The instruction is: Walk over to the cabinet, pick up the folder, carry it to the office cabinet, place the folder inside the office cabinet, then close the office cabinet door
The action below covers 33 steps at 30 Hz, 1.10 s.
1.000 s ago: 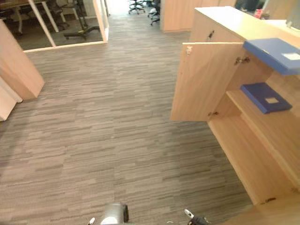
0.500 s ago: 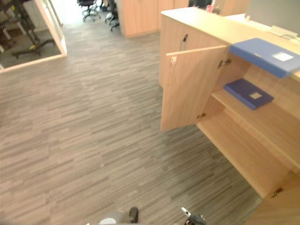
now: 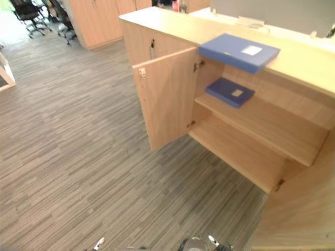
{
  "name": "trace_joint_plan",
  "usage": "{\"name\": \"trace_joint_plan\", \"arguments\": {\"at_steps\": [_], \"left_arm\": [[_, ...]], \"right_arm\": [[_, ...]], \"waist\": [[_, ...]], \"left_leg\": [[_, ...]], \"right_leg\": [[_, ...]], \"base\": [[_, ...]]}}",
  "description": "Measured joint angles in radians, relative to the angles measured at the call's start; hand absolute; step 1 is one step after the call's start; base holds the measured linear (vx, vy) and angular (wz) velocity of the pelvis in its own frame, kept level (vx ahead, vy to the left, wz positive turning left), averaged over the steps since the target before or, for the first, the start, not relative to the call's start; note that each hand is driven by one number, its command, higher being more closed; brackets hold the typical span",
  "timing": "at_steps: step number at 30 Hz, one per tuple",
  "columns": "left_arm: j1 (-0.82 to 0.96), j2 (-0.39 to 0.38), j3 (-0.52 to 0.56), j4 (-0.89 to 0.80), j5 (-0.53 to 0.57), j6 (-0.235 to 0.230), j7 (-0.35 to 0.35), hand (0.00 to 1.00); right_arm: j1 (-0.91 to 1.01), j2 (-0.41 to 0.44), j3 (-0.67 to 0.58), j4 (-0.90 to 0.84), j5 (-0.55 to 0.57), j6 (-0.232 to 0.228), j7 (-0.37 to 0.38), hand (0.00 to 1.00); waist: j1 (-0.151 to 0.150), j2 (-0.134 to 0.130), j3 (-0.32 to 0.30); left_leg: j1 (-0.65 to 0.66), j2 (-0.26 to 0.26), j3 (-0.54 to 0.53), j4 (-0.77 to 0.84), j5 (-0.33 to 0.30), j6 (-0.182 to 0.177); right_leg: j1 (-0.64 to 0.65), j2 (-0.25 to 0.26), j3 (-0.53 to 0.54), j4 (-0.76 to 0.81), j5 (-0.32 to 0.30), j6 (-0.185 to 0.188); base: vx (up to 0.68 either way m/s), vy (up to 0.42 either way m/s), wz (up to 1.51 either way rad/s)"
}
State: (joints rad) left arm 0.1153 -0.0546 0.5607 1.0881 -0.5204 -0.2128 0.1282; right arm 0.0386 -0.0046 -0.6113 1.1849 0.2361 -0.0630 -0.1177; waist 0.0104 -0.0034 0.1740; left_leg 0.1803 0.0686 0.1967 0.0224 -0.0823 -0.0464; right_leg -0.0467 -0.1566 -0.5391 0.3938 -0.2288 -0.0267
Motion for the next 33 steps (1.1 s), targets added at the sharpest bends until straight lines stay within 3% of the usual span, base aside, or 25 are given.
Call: {"name": "trace_joint_plan", "arguments": {"at_steps": [3,4,5,6,8,10,13,14,15,16,17,18,19,22,26,33], "left_arm": [[0.003,-0.013,0.025,-0.023,-0.002,0.000,-0.002,0.00],[0.006,-0.017,0.034,-0.034,-0.004,0.000,-0.002,0.00],[0.006,-0.022,0.054,-0.040,-0.005,0.001,-0.003,0.00],[0.003,-0.024,0.071,-0.041,-0.015,0.001,-0.003,0.00],[0.015,-0.028,0.085,-0.040,-0.031,0.008,-0.003,0.00],[0.010,-0.026,0.084,-0.041,-0.038,0.009,-0.003,0.00],[-0.004,-0.024,0.084,-0.041,-0.038,0.009,-0.003,0.00],[-0.004,-0.025,0.086,-0.044,-0.038,0.008,-0.002,0.00],[-0.002,-0.027,0.085,-0.056,-0.038,0.008,-0.002,0.00],[0.000,-0.033,0.087,-0.062,-0.039,0.006,-0.002,0.00],[0.001,-0.034,0.089,-0.062,-0.039,0.004,-0.003,0.00],[-0.009,-0.022,0.110,-0.067,-0.039,-0.003,-0.003,0.00],[-0.017,-0.023,0.110,-0.073,-0.039,-0.011,-0.003,0.00],[-0.041,-0.025,0.151,-0.058,-0.012,-0.015,-0.006,0.00],[-0.027,-0.024,0.148,-0.035,0.021,-0.013,-0.005,0.00],[-0.031,-0.029,0.081,-0.035,0.056,-0.014,-0.007,0.00]], "right_arm": [[0.033,0.021,-0.031,-0.020,0.008,0.000,-0.001,0.00],[0.038,0.025,-0.032,-0.027,0.012,0.000,-0.001,0.00],[0.047,0.032,-0.026,-0.045,0.016,0.001,-0.001,0.00],[0.049,0.038,-0.024,-0.056,0.017,0.000,-0.001,0.00],[0.046,0.039,-0.004,-0.058,0.018,-0.001,-0.002,0.00],[0.038,0.039,0.026,-0.073,0.015,-0.001,-0.002,0.00],[0.003,0.041,0.059,-0.070,0.012,0.000,-0.004,0.00],[0.001,0.042,0.075,-0.073,0.008,-0.001,-0.006,0.00],[0.000,0.036,0.131,-0.081,-0.002,-0.001,-0.008,0.00],[-0.002,0.035,0.144,-0.092,-0.004,-0.007,-0.008,0.00],[-0.004,0.035,0.144,-0.093,-0.001,-0.012,-0.008,0.00],[0.001,0.056,0.167,-0.094,0.007,-0.017,-0.009,0.00],[0.001,0.060,0.180,-0.093,0.013,-0.018,-0.009,0.00],[-0.025,0.081,0.213,-0.080,0.030,-0.019,-0.005,0.00],[-0.033,0.081,0.217,-0.062,0.128,-0.018,0.008,0.00],[-0.027,0.076,0.174,-0.083,0.091,-0.008,0.007,0.00]], "waist": [[-0.003,0.005,-0.011],[-0.004,0.005,-0.013],[-0.005,0.008,-0.027],[-0.002,0.008,-0.026],[0.014,0.010,-0.029],[0.024,0.004,-0.024],[0.050,-0.009,-0.012],[0.055,-0.011,-0.011],[0.062,-0.016,-0.010],[0.066,-0.007,-0.018],[0.067,-0.002,-0.021],[0.060,-0.033,-0.034],[0.060,-0.045,-0.041],[0.064,-0.057,-0.050],[0.074,-0.045,-0.091],[0.065,-0.019,-0.117]], "left_leg": [[-0.012,0.060,-0.015,0.079,-0.055,-0.049],[-0.044,0.085,-0.017,0.175,-0.102,-0.066],[-0.132,0.126,-0.022,0.381,-0.165,-0.069],[-0.222,0.170,-0.031,0.614,-0.182,-0.064],[-0.315,0.215,-0.053,0.914,-0.186,-0.064],[-0.379,0.209,-0.047,1.013,-0.211,-0.046],[-0.466,0.145,-0.060,0.929,-0.249,0.003],[-0.478,0.129,-0.075,0.873,-0.250,0.005],[-0.493,0.097,-0.137,0.759,-0.245,0.003],[-0.483,0.079,-0.215,0.597,-0.198,-0.015],[-0.476,0.077,-0.234,0.559,-0.107,-0.044],[-0.454,0.031,-0.205,0.544,-0.090,-0.051],[-0.452,0.021,-0.198,0.537,-0.091,-0.050],[-0.420,0.005,-0.135,0.515,-0.109,-0.032],[-0.327,-0.013,-0.004,0.390,-0.084,0.007],[-0.186,-0.064,0.105,0.203,-0.019,0.022]], "right_leg": [[0.050,0.068,-0.012,-0.063,-0.019,-0.004],[0.070,0.091,-0.010,-0.086,-0.024,-0.001],[0.085,0.120,-0.004,-0.111,-0.025,-0.003],[0.115,0.149,0.015,-0.133,-0.023,-0.014],[0.175,0.182,0.077,-0.155,-0.028,-0.032],[0.208,0.187,0.140,-0.176,-0.031,-0.033],[0.229,0.135,0.259,-0.173,-0.025,-0.011],[0.235,0.117,0.283,-0.171,-0.026,-0.004],[0.243,0.084,0.320,-0.171,-0.029,0.026],[0.249,0.064,0.356,-0.170,-0.038,0.064],[0.254,0.055,0.373,-0.168,-0.048,0.088],[0.259,0.010,0.388,-0.175,-0.038,0.081],[0.250,0.001,0.387,-0.178,-0.017,0.073],[0.237,-0.037,0.404,-0.197,0.089,0.065],[0.198,-0.090,0.471,-0.235,0.173,0.082],[0.119,-0.161,0.453,-0.127,0.177,0.086]], "base": [[0.25,-0.157,0.06],[0.23,-0.113,-0.13],[0.22,-0.065,-0.31],[0.27,-0.040,-0.45],[0.31,0.037,-0.90],[0.30,0.113,-0.92],[0.26,0.239,-1.22],[0.30,0.395,-1.16],[0.25,0.366,-1.11],[0.31,0.510,-1.04],[0.29,0.439,-0.72],[0.29,0.422,-0.35],[0.26,0.357,-0.23],[0.20,0.332,-0.37],[0.09,0.211,-0.87],[-0.07,0.012,-0.62]]}}
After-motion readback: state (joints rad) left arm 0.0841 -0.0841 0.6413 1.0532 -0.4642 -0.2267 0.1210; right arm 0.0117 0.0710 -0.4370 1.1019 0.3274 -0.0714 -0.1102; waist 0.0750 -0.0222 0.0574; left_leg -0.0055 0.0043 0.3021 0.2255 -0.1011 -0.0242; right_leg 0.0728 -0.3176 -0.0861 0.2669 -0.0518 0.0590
